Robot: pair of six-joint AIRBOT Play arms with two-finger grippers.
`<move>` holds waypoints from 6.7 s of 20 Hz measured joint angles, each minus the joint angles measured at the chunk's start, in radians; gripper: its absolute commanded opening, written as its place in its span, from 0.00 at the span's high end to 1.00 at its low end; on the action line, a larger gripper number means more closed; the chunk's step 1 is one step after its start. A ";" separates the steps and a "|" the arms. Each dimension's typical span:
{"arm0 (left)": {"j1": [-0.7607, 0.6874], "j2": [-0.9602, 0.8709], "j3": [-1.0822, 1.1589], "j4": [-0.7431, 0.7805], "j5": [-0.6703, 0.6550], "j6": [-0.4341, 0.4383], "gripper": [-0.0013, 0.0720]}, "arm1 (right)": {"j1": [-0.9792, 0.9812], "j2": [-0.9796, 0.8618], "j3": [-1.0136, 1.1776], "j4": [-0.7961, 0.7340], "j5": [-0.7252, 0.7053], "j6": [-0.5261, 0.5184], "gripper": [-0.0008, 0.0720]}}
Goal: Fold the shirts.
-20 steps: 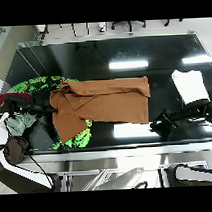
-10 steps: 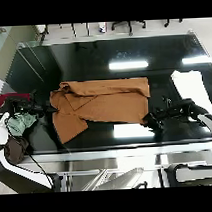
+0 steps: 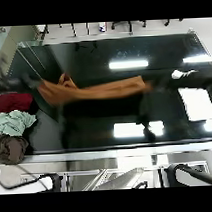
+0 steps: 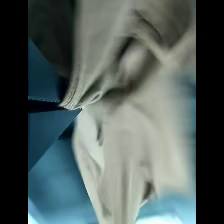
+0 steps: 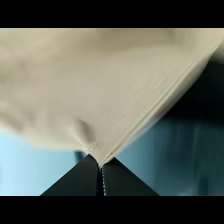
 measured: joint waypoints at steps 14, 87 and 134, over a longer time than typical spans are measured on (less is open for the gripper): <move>-0.091 0.778 0.505 0.318 -0.319 -0.276 0.95 | 0.000 0.608 0.579 -0.173 0.196 -0.109 0.96; -0.201 -0.281 0.075 0.737 0.303 -0.612 0.02 | -0.230 -0.367 0.100 -0.363 -0.297 0.008 0.35; -0.274 0.383 -0.747 0.575 0.103 -0.439 0.95 | -0.180 -0.122 -0.462 -0.291 -0.153 0.000 0.95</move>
